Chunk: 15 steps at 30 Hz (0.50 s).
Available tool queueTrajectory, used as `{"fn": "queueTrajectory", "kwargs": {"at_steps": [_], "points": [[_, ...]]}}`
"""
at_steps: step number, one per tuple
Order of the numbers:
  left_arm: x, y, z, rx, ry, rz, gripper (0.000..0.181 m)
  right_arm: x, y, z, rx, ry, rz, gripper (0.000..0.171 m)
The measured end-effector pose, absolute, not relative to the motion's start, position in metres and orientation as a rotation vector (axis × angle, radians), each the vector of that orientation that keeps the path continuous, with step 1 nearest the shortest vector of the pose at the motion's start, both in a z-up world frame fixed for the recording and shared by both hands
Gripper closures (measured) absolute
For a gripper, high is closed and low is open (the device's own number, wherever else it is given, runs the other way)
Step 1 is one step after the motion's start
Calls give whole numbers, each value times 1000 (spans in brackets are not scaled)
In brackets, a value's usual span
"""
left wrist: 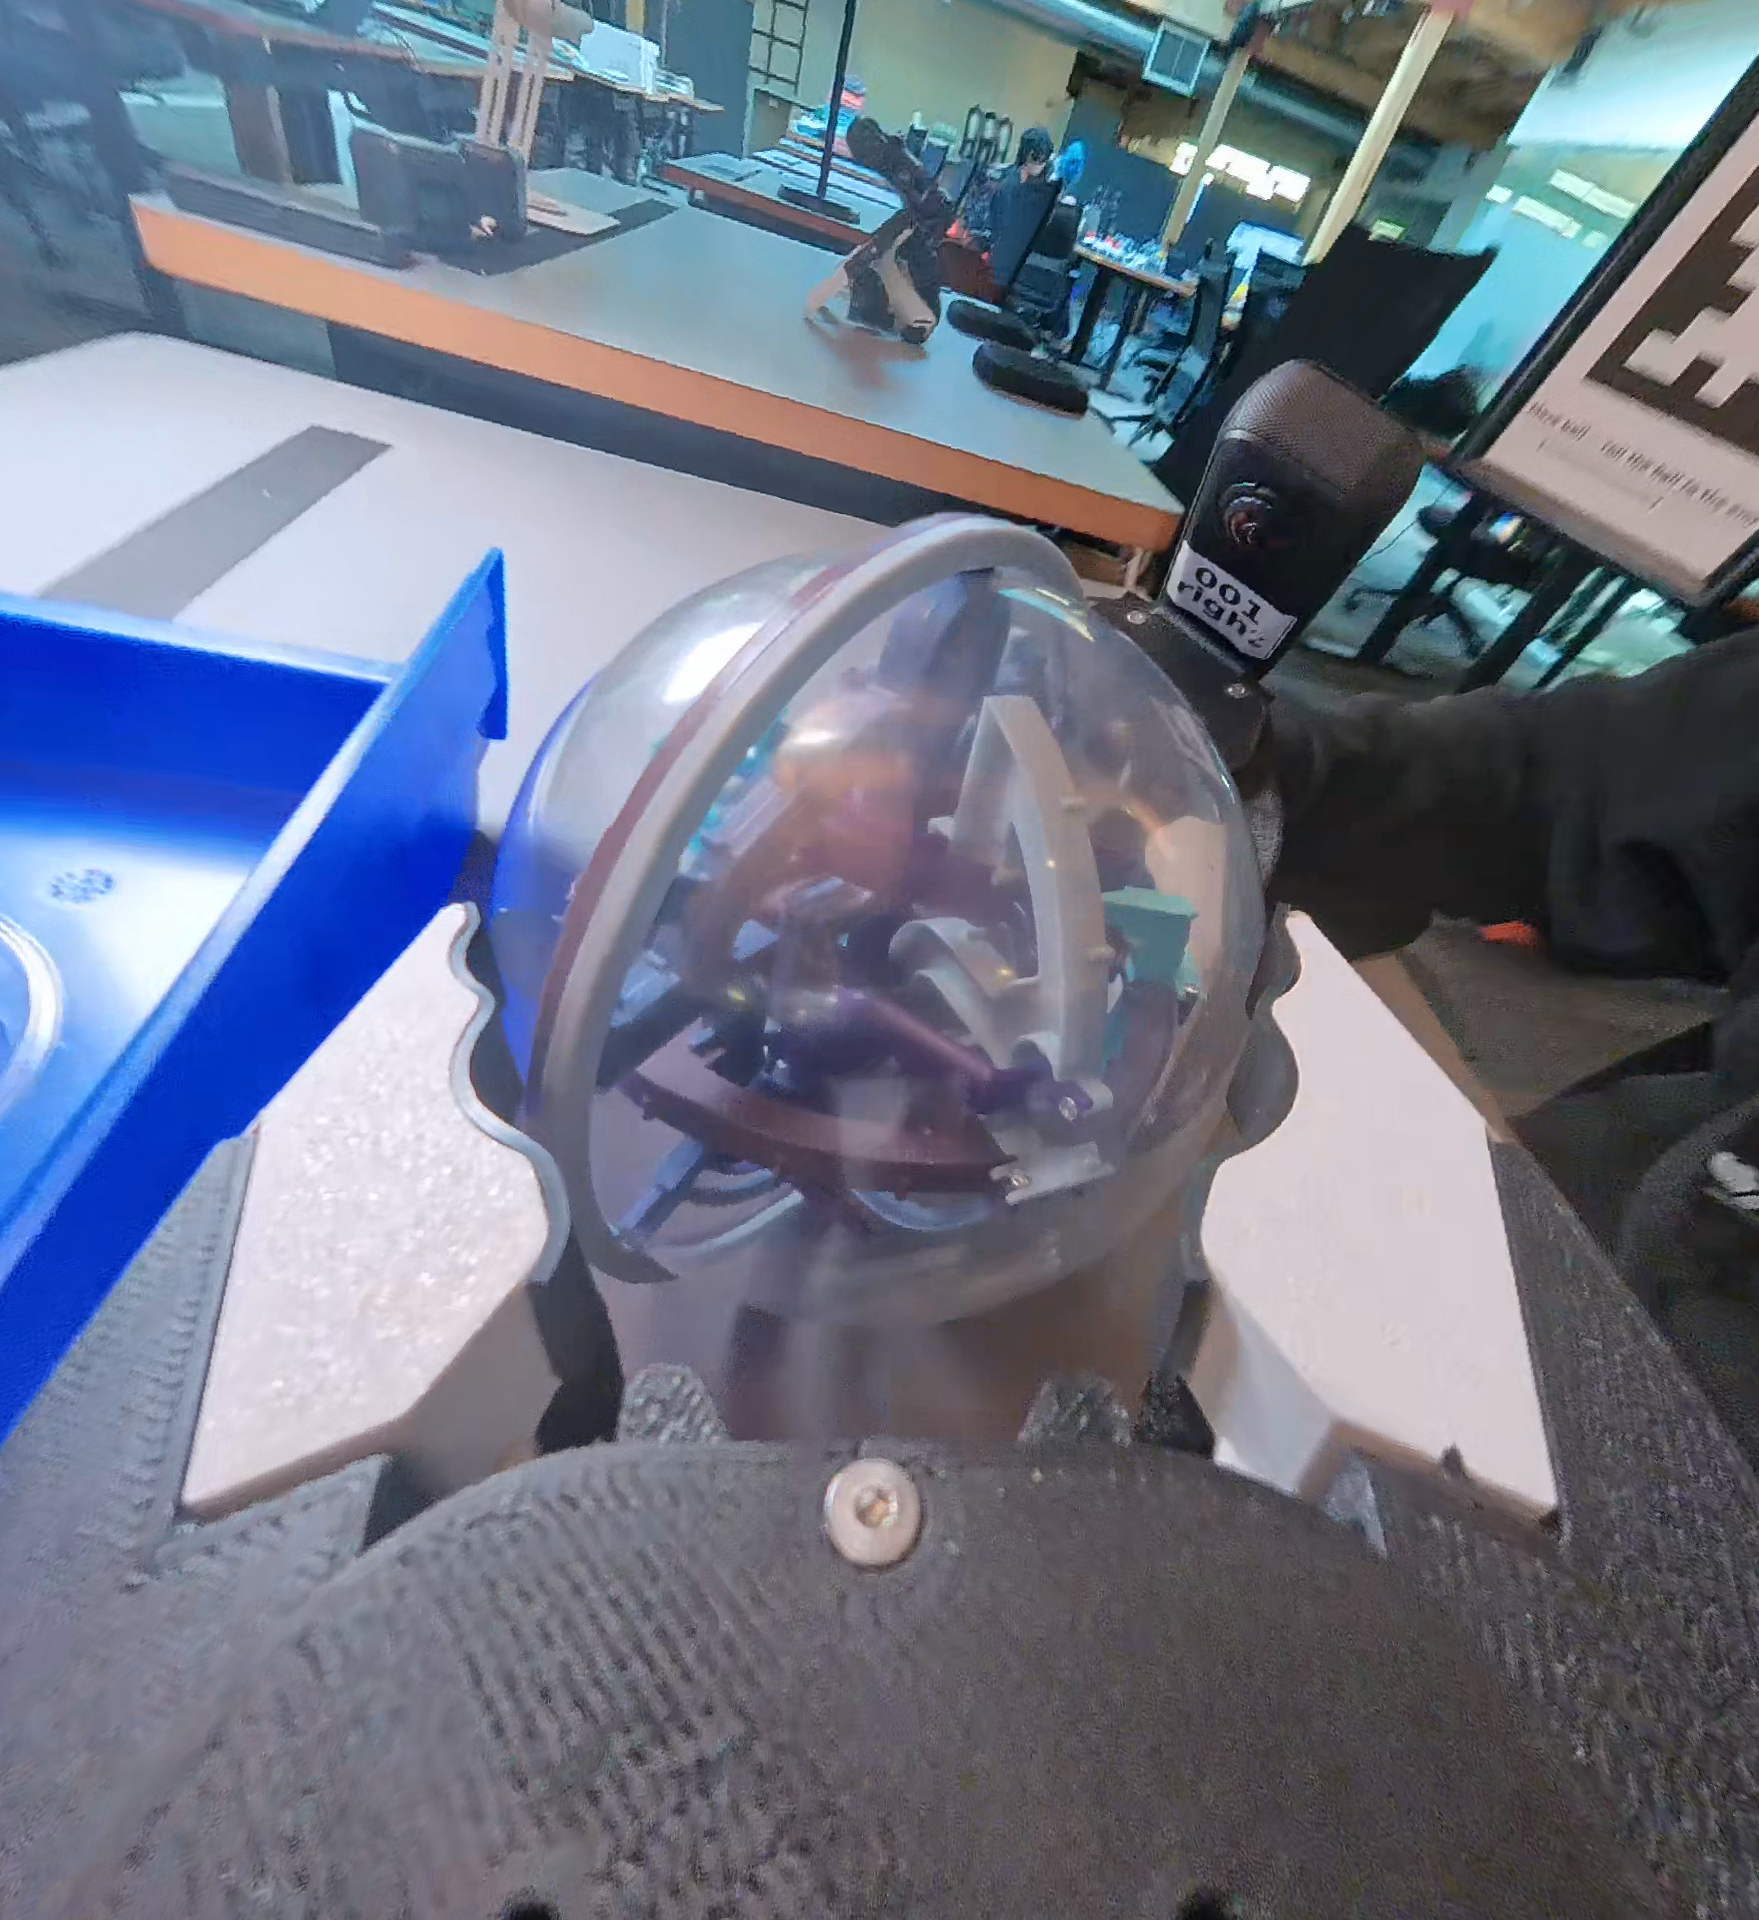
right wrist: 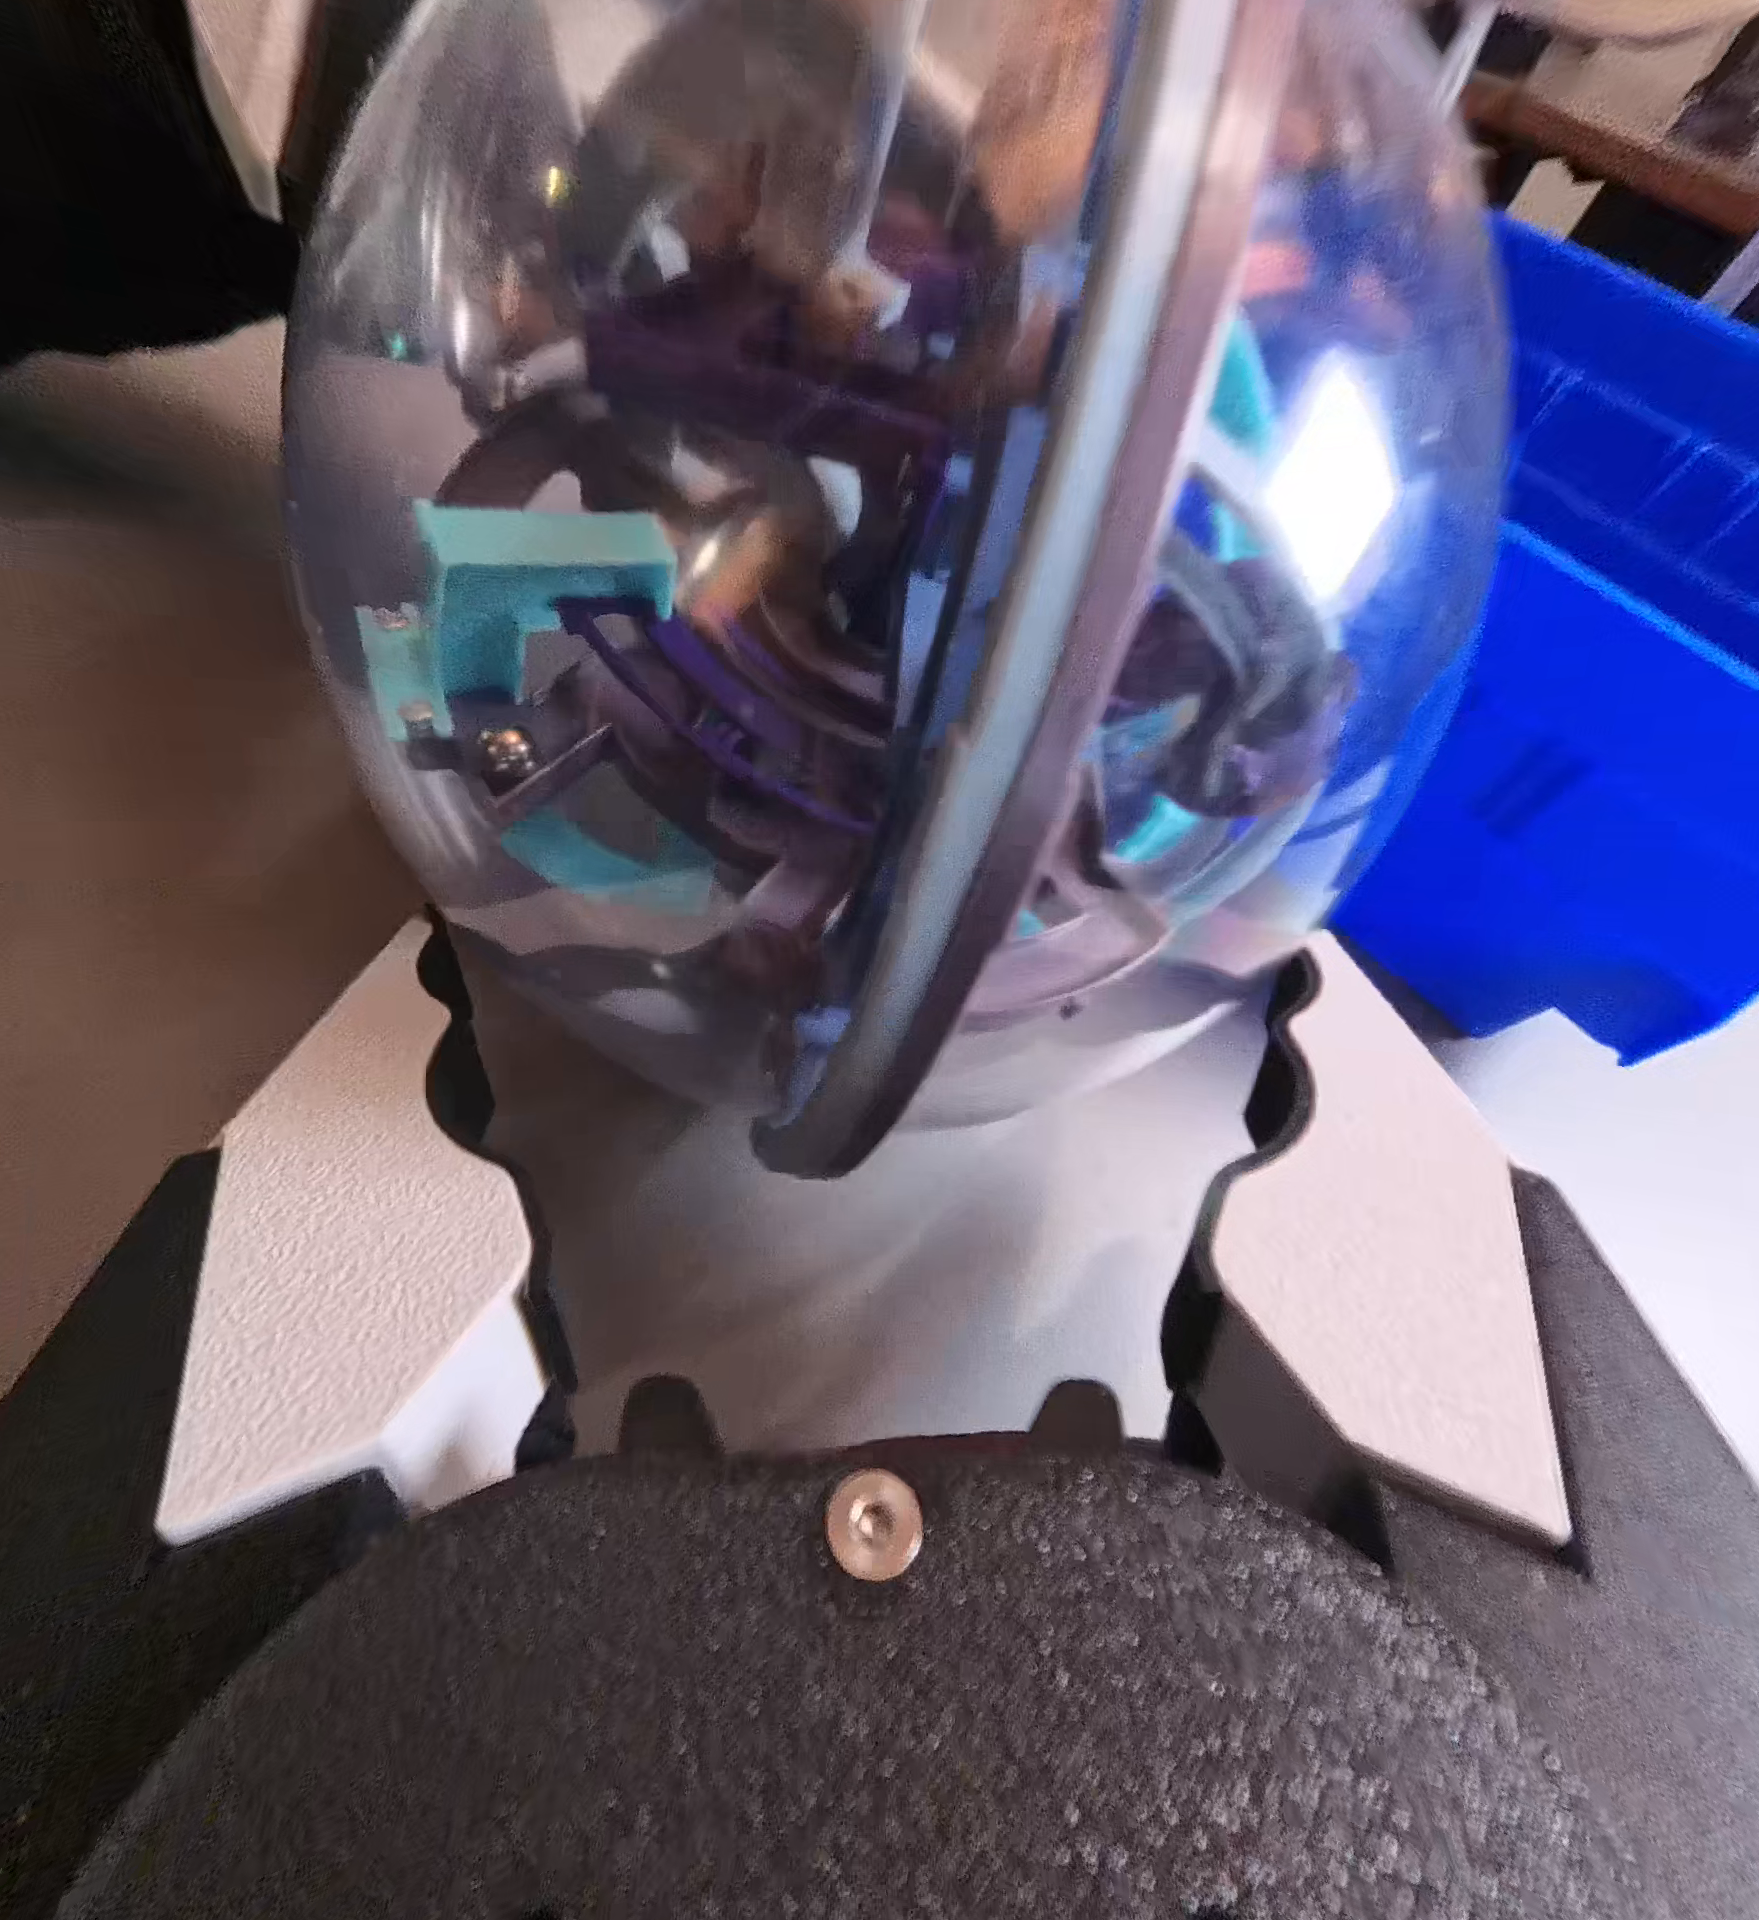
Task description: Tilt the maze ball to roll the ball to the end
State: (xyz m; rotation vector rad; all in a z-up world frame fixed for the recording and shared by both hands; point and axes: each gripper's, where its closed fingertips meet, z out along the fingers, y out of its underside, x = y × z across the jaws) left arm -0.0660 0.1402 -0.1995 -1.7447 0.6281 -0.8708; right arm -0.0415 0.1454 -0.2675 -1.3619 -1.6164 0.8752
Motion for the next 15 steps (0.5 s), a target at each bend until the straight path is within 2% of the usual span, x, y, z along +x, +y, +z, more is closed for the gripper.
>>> {"fn": "queueTrajectory", "kwargs": {"at_steps": [1, 8, 13, 15], "points": [[-67, 140, -200, -1749, 609, -915, 41, -42, 145, -263, -1354, -1595, 898, 25], [-73, 139, -204, -1753, 486, -1125, 42, -42, 139, -253, -1358, -1554, 977, 28], [-75, 143, -201, -1791, 434, -1109, 43, -39, 134, -270, -1475, -1615, 1028, 36], [-73, 144, -198, -1798, 442, -1080, 45, -40, 135, -275, -1475, -1639, 970, 29]]}}
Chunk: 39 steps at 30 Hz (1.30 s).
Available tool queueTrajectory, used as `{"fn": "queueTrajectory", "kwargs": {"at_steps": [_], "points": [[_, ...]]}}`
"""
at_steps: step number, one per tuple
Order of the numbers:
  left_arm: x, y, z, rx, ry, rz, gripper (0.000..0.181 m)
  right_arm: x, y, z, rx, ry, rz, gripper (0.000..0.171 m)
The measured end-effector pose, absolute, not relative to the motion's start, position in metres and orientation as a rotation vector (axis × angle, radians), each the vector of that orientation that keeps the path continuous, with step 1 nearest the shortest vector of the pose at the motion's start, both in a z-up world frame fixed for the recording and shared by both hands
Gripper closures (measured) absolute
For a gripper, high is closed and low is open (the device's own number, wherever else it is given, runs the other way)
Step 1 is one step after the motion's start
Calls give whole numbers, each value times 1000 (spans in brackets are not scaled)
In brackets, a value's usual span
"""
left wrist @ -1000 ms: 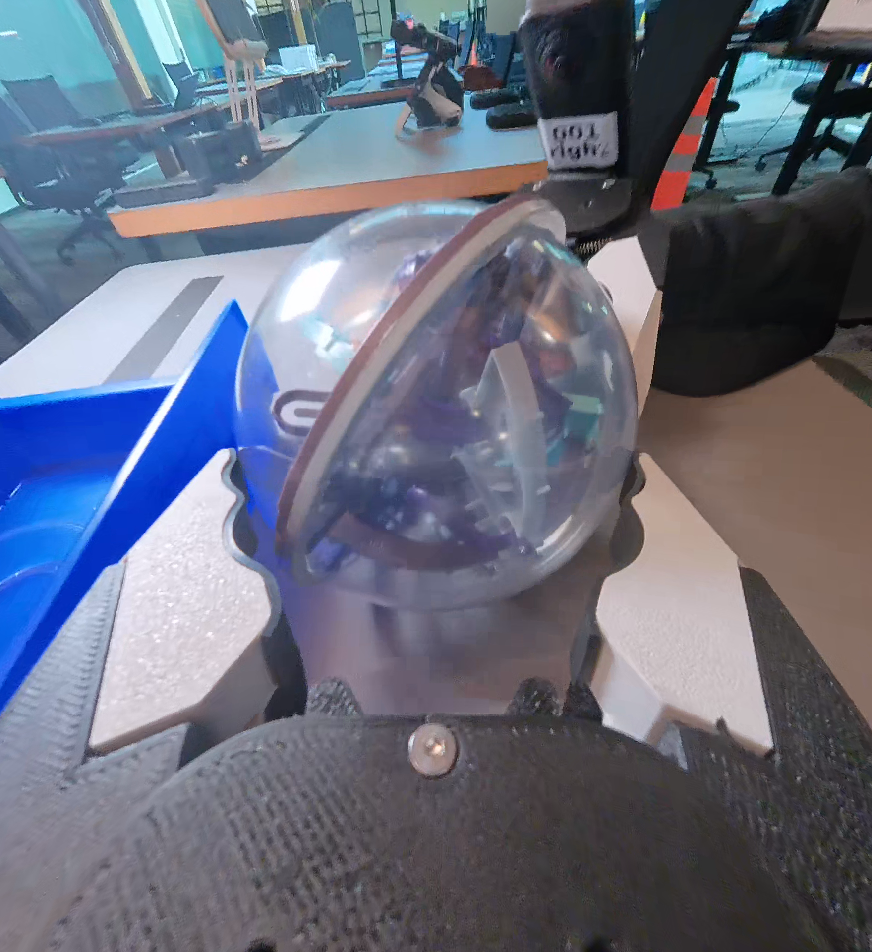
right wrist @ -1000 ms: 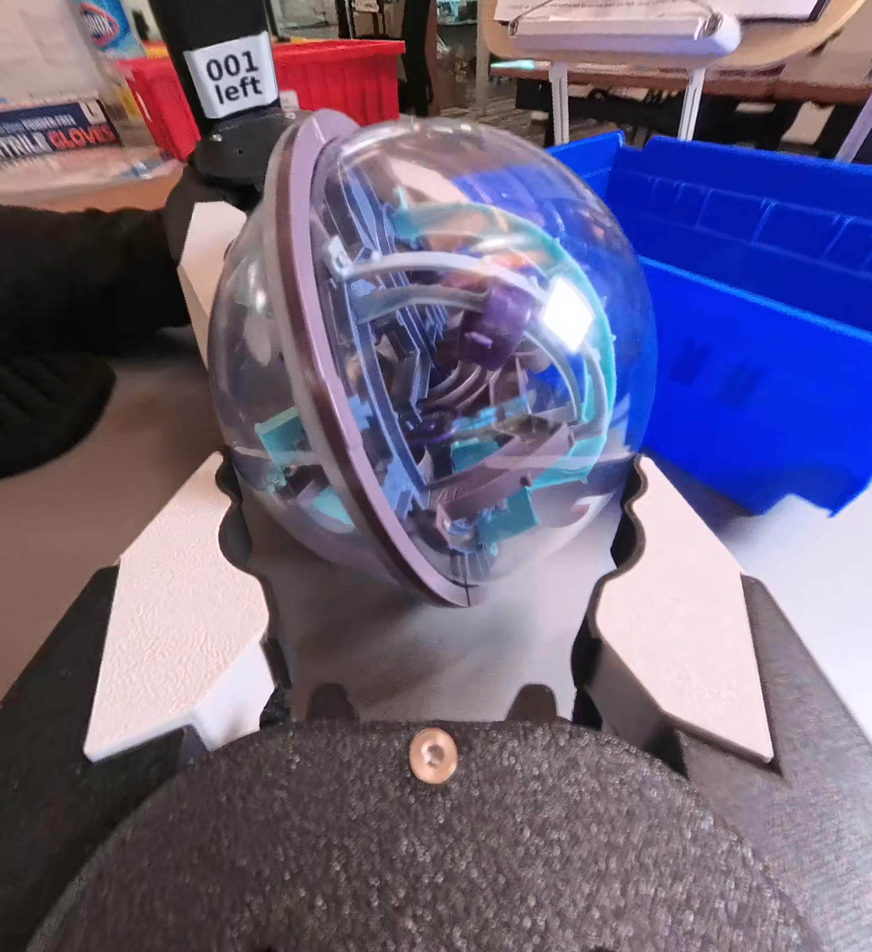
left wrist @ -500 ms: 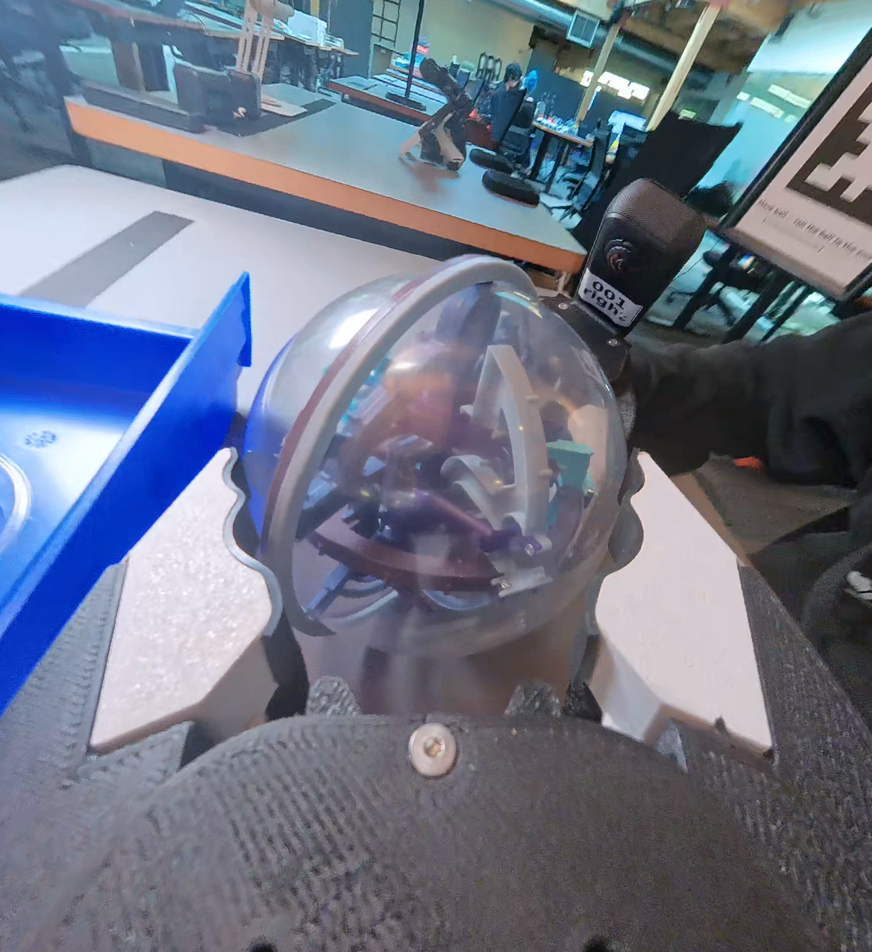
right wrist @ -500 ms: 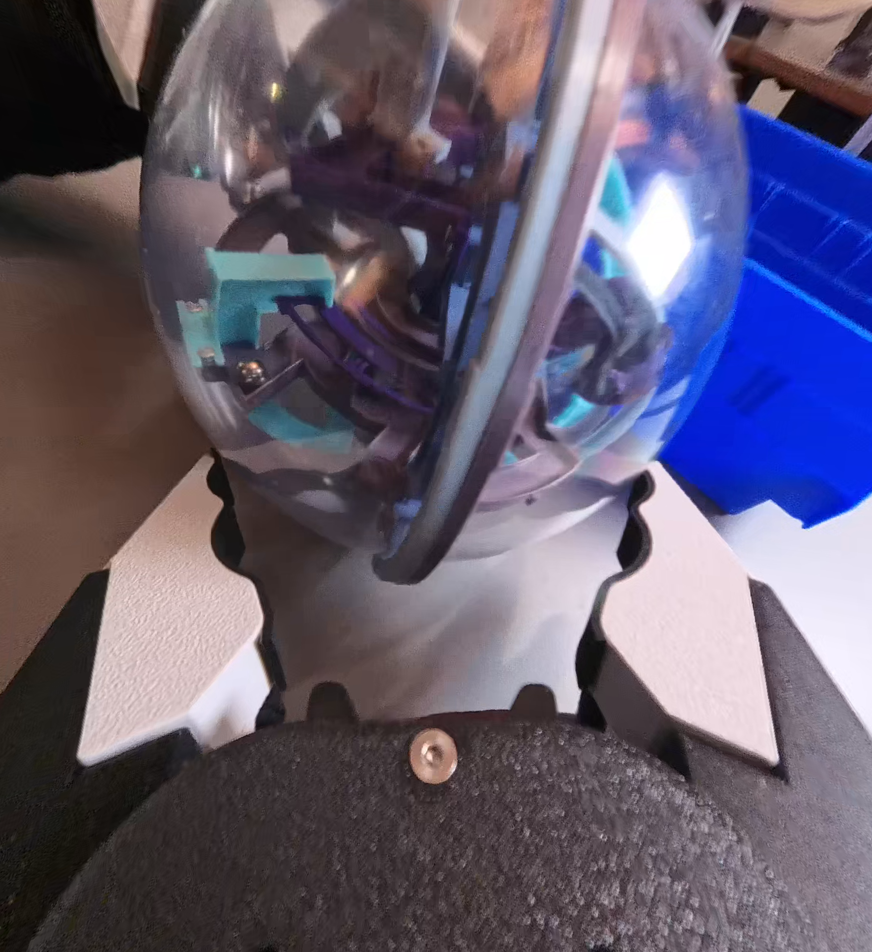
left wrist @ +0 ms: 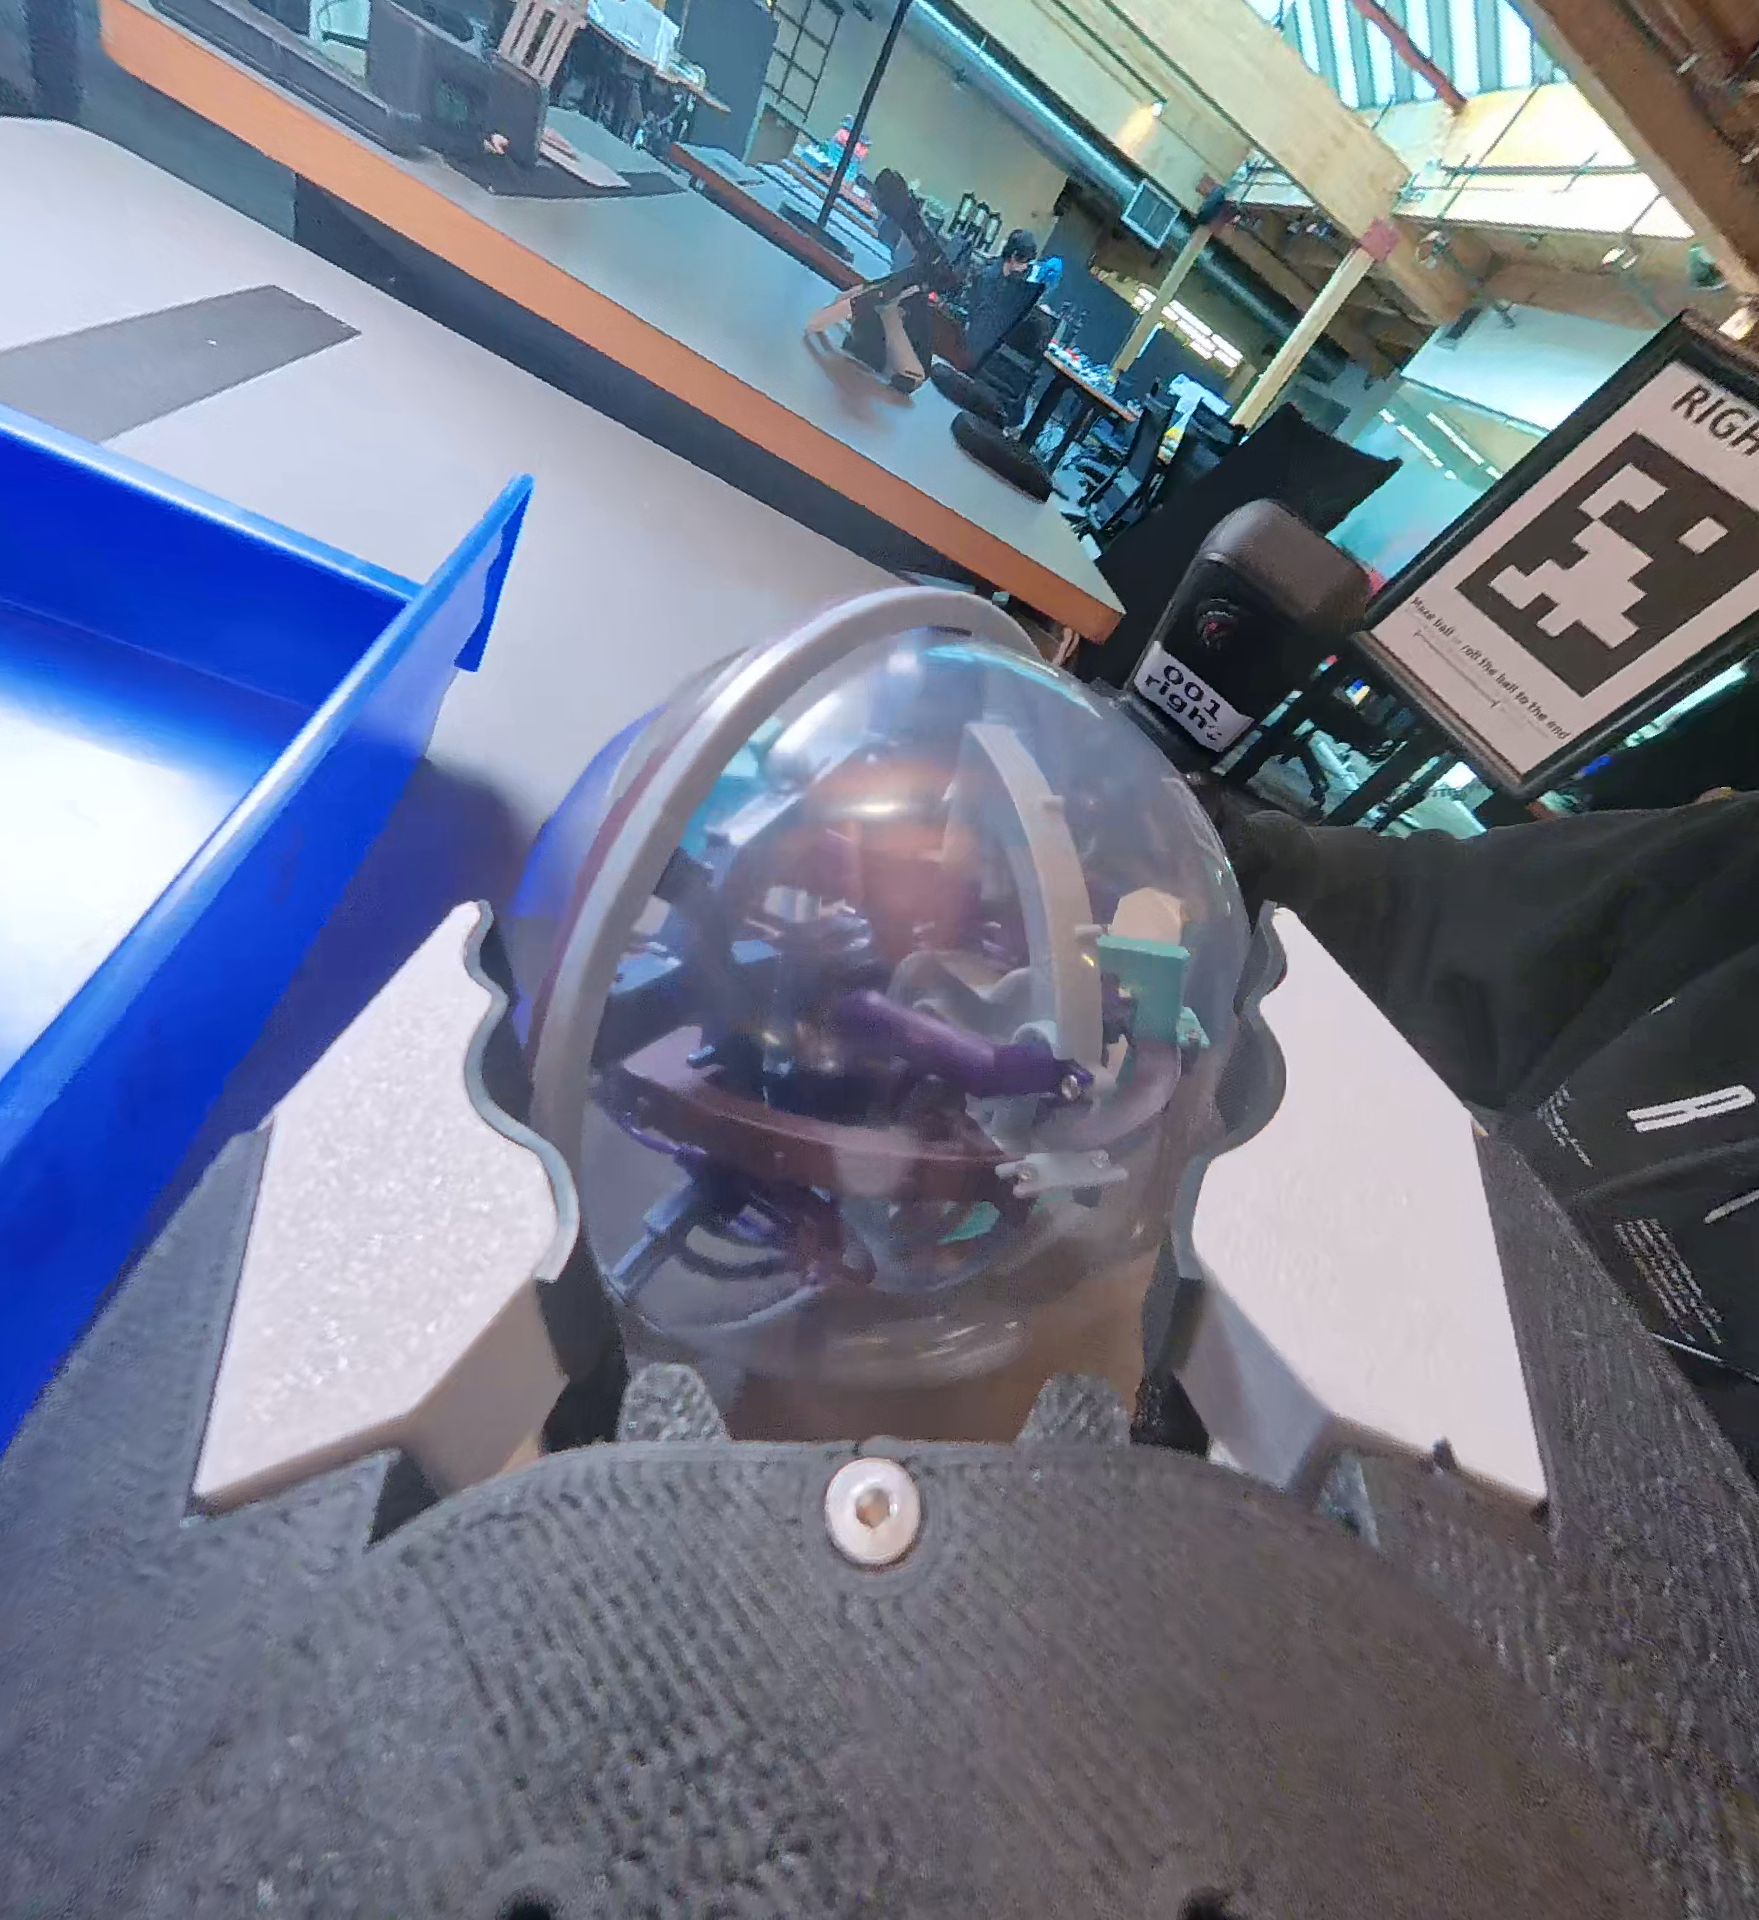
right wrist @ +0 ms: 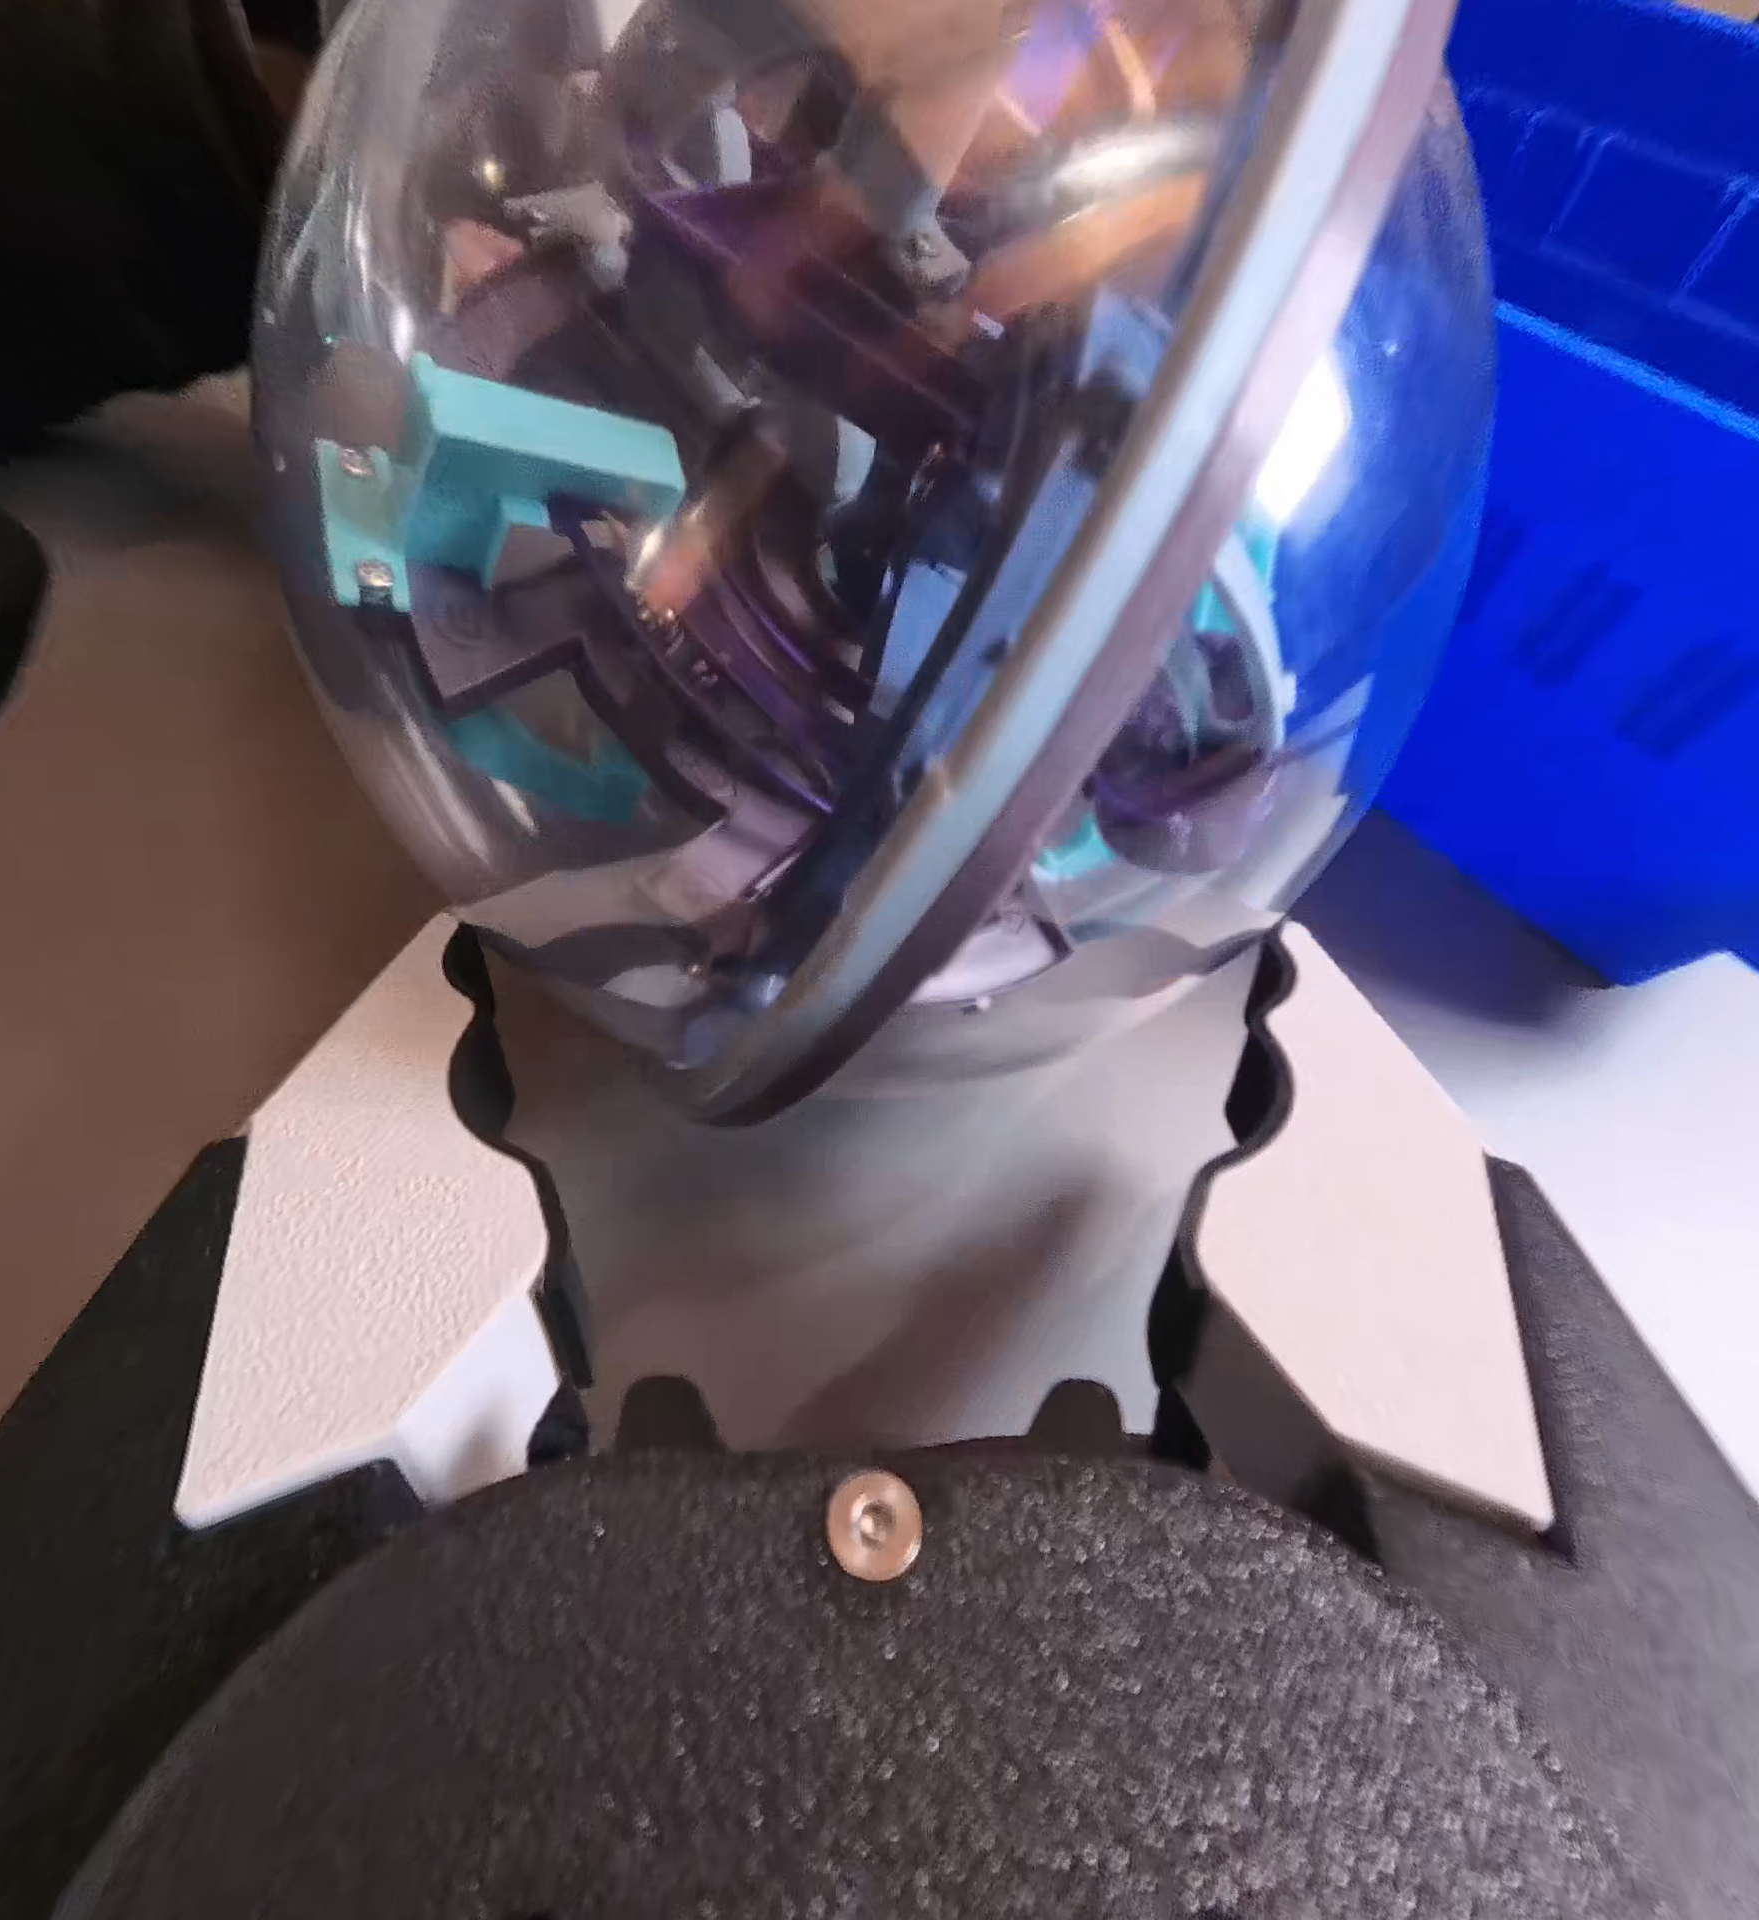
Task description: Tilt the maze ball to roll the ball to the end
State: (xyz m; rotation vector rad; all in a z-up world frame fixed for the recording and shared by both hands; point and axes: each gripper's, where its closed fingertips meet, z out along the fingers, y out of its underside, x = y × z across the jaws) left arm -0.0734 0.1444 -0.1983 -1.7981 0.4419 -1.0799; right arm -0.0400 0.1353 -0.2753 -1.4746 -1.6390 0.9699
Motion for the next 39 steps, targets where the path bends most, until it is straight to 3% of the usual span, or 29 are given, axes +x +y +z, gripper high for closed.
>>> {"fn": "queueTrajectory", "kwargs": {"at_steps": [5, 13, 17, 19, 26, 33, 39], "points": [[-70, 149, -195, -1817, 434, -1056, 49, -35, 150, -238, -1271, -1556, 834, 18], [-44, 167, -189, -1886, 521, -946, 52, -32, 137, -200, -949, -1523, 652, 23], [-29, 163, -182, -1816, 681, -880, 39, -26, 142, -206, -993, -1519, 675, 25], [-32, 154, -172, -1709, 740, -880, 45, -22, 151, -215, -1069, -1532, 704, 27], [-64, 135, -218, -1637, 822, -810, 37, -23, 169, -242, -1334, -1499, 962, 30], [-62, 154, -225, -1686, 785, -719, 39, -27, 164, -251, -1594, -1408, 1266, 31], [-69, 159, -220, -1772, 652, -845, 43, -28, 178, -232, -1407, -1409, 996, 25]]}}
